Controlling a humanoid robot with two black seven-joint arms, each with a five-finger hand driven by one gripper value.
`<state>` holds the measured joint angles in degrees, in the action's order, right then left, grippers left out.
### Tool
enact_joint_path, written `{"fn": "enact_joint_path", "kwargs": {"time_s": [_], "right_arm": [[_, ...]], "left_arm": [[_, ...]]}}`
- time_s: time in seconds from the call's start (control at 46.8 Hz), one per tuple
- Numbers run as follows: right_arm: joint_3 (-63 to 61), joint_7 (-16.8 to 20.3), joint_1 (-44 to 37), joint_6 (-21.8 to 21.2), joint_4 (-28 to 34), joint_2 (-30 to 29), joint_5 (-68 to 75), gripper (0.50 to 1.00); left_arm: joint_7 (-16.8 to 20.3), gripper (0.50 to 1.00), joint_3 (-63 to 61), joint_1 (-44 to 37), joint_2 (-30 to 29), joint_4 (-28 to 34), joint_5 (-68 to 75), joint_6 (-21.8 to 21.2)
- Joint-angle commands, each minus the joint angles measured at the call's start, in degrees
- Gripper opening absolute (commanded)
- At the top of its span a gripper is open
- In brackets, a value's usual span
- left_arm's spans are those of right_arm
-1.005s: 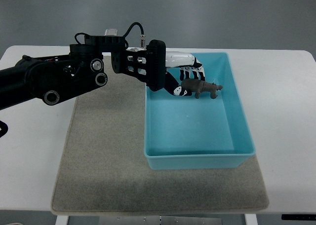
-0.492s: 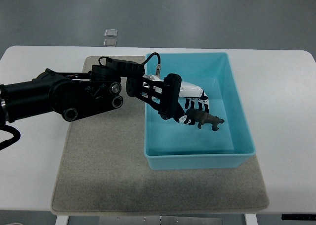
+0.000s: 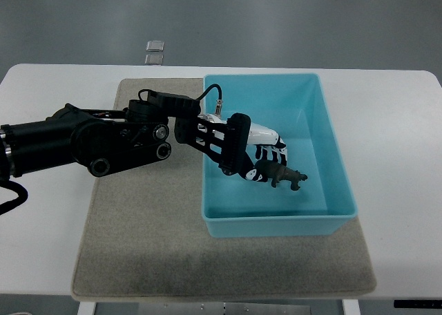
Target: Place brown hippo in blue box with left hand
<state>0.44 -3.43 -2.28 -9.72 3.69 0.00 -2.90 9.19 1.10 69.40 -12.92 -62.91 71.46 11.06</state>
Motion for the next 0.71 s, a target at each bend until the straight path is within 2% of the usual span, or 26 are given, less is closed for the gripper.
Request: {"fn": "enact_joint_path", "kwargs": {"time_s": [0.0,0.043,0.085,0.171,0.235,0.406,0.577,0.684], "right_arm": [[0.0,0.0,0.0,0.0,0.0,0.0,0.0,0.936],[0.0,0.0,0.0,0.0,0.0,0.0,0.0,0.936],[0.0,0.0,0.0,0.0,0.0,0.0,0.0,0.936],[0.0,0.0,0.0,0.0,0.0,0.0,0.0,0.936],[0.0,0.0,0.0,0.1,0.0,0.0,0.0,0.936],[0.0,0.0,0.0,0.0,0.0,0.0,0.0,0.936],[0.0,0.0,0.0,0.0,0.0,0.0,0.0,0.936],[0.0,0.0,0.0,0.0,0.0,0.0,0.0,0.936]], "left_arm": [[0.2,0.87,0.0,-0.1,0.0,-0.1,-0.1,-1.4],[0.4,0.93,0.0,-0.1,0.0,-0.1,-0.1,-2.2],[0.6,0.96,0.0,-0.1,0.0,-0.2,-0.1,-2.8],[0.7,0.966,0.1,-0.5,-0.1,-0.3,-0.2,-3.4],[0.7,0.992,0.6,-0.7,-0.1,-0.3,-0.7,-3.6],[0.7,0.994,1.9,-0.7,-0.9,-0.3,-1.3,-3.8],[0.7,0.994,8.6,-2.6,-2.9,-0.4,-1.4,-6.9],[0.7,0.994,12.7,-3.7,-4.4,-0.4,-1.5,-7.4]]}}
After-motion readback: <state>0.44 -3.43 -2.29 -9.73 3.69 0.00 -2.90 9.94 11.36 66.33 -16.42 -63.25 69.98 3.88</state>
